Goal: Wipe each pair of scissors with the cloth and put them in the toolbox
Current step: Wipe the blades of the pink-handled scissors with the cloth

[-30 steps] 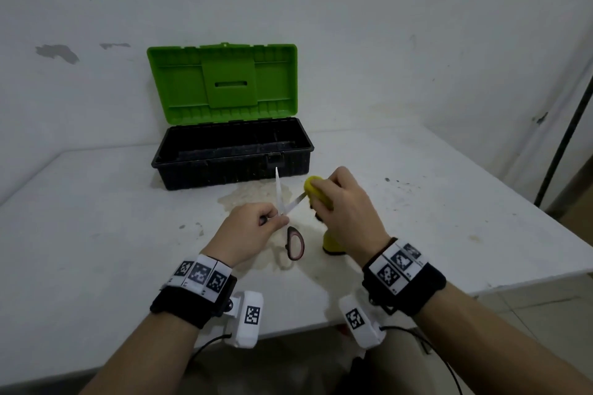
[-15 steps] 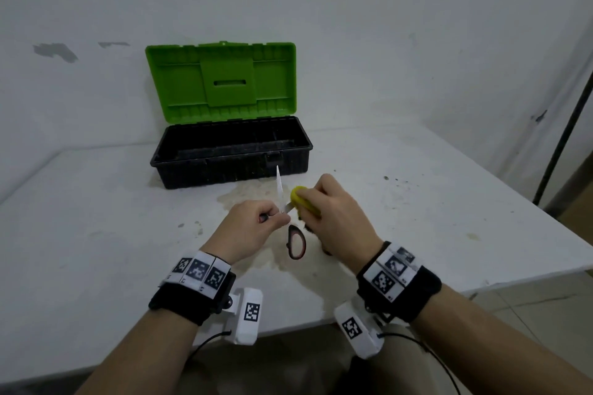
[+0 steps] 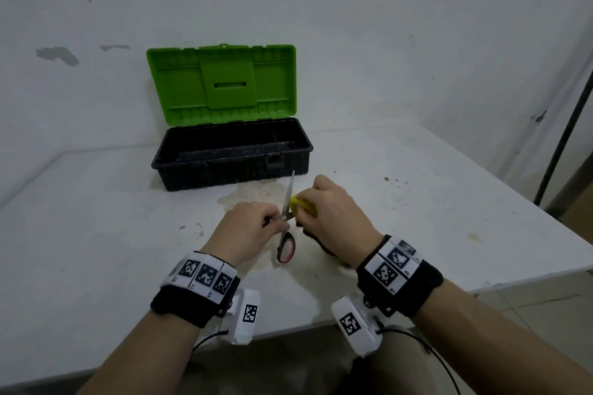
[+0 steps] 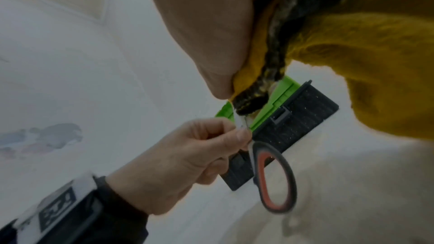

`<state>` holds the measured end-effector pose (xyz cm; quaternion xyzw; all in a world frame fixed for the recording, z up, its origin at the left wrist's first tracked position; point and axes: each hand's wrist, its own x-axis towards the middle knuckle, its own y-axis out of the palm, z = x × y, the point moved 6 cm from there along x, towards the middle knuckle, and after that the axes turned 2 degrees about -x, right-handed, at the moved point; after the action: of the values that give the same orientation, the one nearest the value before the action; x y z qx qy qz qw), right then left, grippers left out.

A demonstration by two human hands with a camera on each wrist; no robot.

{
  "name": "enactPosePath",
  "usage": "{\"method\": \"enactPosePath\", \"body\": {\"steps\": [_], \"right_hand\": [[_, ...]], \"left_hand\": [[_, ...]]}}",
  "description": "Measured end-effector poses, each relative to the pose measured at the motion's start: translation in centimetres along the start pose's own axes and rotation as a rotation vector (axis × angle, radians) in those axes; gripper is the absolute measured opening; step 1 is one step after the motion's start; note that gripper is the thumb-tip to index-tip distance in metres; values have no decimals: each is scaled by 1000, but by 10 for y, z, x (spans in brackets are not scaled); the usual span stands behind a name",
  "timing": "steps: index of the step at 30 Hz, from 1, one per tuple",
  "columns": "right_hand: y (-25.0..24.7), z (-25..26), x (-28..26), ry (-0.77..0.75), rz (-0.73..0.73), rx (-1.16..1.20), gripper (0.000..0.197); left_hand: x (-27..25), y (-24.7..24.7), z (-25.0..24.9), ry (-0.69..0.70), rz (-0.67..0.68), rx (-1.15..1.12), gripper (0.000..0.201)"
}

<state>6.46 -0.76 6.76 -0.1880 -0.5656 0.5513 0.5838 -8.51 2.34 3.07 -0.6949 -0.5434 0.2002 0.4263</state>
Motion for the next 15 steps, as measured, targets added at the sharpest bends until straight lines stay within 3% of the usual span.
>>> {"method": "enactPosePath", "body": {"steps": [4, 8, 11, 15], "right_hand": [[10, -8, 2, 42, 74, -40, 23], [-7, -33, 2, 103, -85, -33, 16], [-13, -20, -5, 5, -172, 18, 8], [4, 8, -13, -106, -92, 10, 14]], "left_hand": [[-4, -2, -2, 0, -3, 67, 35], [-3, -1, 9, -59, 56, -176, 33], [0, 1, 14, -117, 64, -386, 28], [2, 6, 4, -85, 93, -416, 28]]}}
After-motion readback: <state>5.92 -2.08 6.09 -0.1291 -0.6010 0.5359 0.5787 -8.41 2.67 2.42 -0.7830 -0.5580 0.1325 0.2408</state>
